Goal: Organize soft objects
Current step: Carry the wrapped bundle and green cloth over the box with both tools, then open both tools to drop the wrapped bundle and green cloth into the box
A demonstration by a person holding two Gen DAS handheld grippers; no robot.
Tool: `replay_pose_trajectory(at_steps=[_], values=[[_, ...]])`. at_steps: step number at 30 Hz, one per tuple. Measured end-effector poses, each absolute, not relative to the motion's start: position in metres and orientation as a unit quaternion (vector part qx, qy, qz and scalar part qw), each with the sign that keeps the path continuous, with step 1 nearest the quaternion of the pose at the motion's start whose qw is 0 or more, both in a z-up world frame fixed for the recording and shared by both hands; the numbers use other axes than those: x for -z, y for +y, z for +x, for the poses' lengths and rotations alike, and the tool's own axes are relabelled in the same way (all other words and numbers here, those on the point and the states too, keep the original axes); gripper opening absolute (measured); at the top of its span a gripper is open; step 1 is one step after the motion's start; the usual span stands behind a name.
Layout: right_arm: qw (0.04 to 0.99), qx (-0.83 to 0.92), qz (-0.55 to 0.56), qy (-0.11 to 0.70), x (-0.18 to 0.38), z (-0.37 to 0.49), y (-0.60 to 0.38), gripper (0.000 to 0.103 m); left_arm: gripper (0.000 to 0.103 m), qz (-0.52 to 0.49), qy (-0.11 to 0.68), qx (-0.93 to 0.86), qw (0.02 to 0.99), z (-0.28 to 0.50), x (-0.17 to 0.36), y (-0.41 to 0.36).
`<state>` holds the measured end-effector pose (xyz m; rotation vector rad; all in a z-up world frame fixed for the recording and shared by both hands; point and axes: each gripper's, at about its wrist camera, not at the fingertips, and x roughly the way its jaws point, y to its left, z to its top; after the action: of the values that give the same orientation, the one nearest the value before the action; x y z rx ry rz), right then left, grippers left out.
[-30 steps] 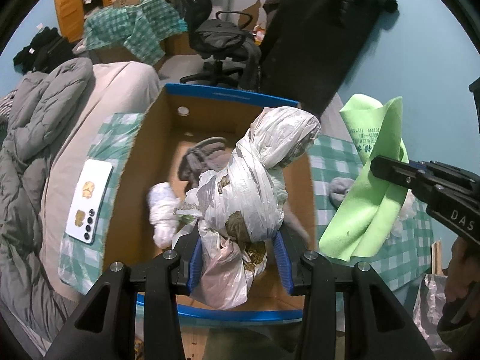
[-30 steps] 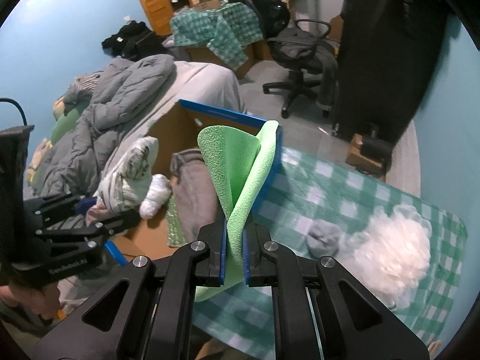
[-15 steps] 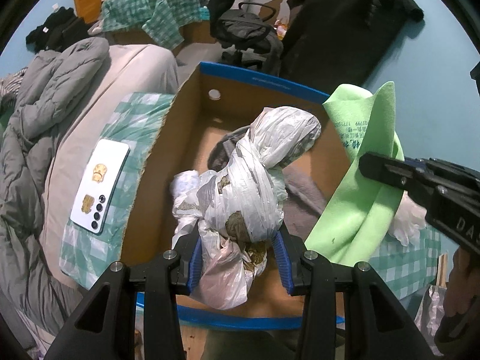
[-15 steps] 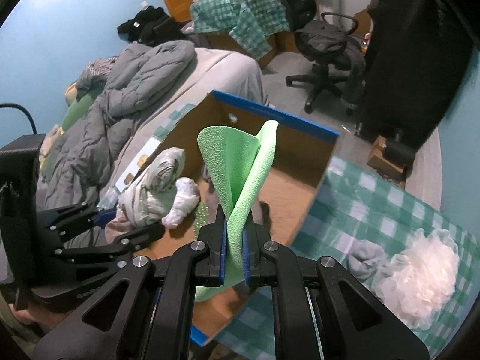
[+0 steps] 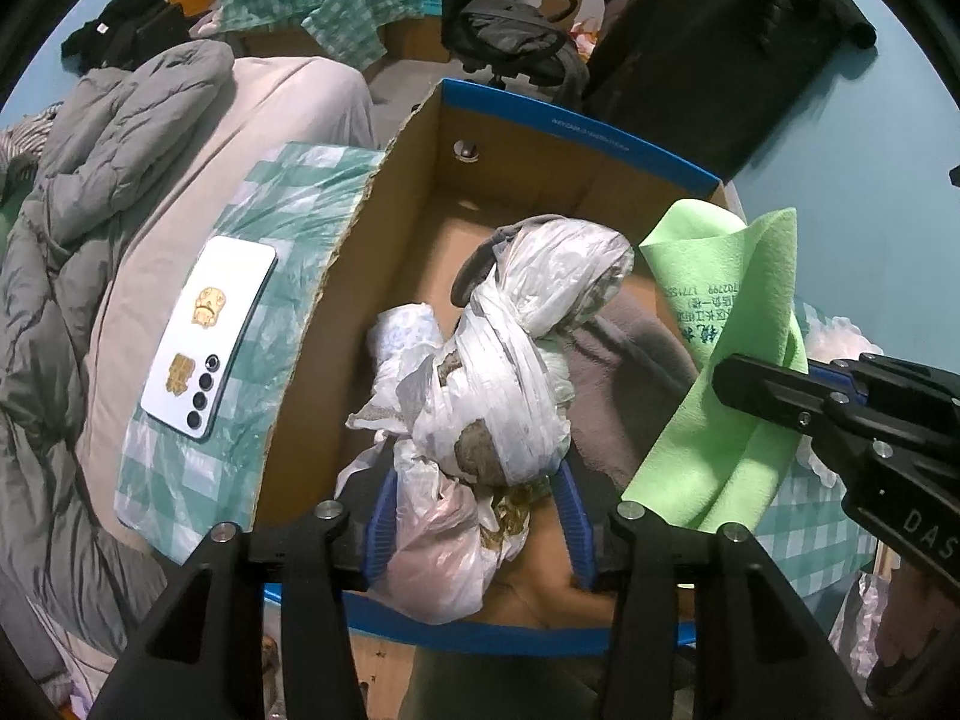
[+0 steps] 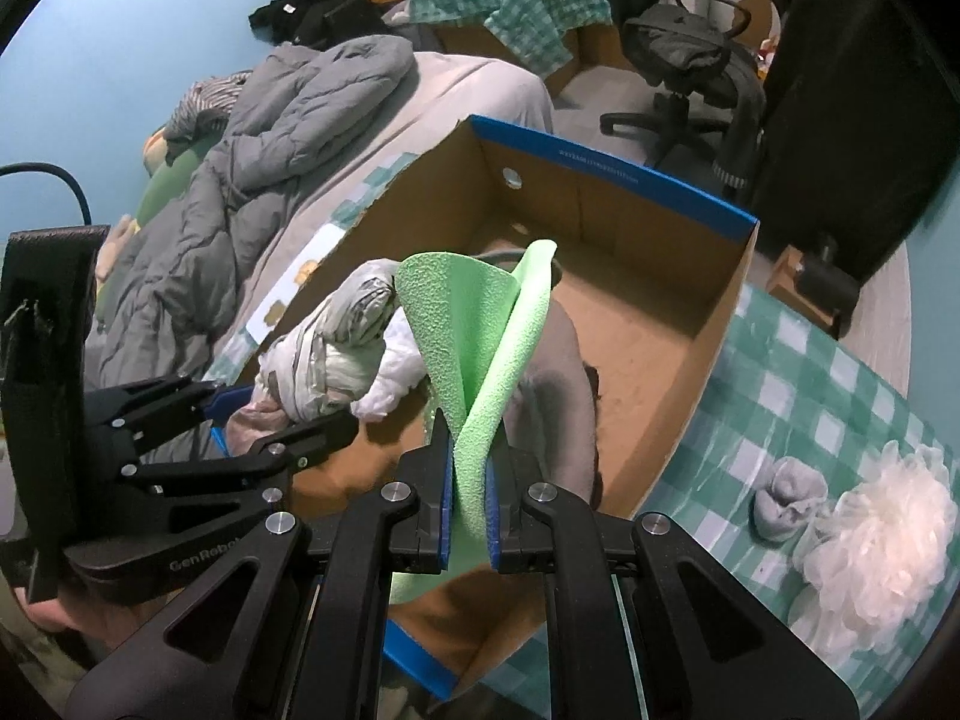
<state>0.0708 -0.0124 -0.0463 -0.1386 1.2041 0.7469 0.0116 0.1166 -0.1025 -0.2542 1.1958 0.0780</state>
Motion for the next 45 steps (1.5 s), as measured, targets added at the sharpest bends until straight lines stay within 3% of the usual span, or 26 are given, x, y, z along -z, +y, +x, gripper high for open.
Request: replay_pose_trajectory(at_steps=[1,3,5,6,12,15,21,45], values=[[0.756,-0.341,-0.061,0.555,0.047,0.071,-0.013,0.014,0.052,-0.119,0.561,-0.037,0.818,0.011,0.103,0.117],[0.755,-0.339,-0.056,0.559,0.047,0.072,-0.015,0.034,0.061,-0.116,0.562,-0.041,0.818,0.011,0.103,0.116],[0.757,-0.336,-0.051,0.558,0.045,0.071,-0.017,0.047,0.067,-0.112,0.562,-0.045,0.818,0.011,0.102,0.115],[0.758,-0.334,-0.051,0.558,0.045,0.071,-0.018,0.049,0.068,-0.111,0.560,-0.047,0.820,0.010,0.101,0.114],[0.760,-0.322,-0.042,0.563,0.043,0.068,-0.030,0.051,0.068,-0.110,0.558,-0.045,0.821,0.009,0.094,0.109],[0.765,-0.314,-0.038,0.562,0.041,0.068,-0.038,0.060,0.069,-0.106,0.553,-0.042,0.825,0.008,0.088,0.103],[0.777,-0.292,-0.038,0.557,0.037,0.070,-0.058,0.064,0.070,-0.097,0.544,-0.037,0.833,0.009,0.078,0.091],[0.799,-0.202,-0.005,0.567,0.030,0.068,-0.172,0.066,0.075,-0.049,0.534,0.016,0.844,0.014,0.058,0.011]])
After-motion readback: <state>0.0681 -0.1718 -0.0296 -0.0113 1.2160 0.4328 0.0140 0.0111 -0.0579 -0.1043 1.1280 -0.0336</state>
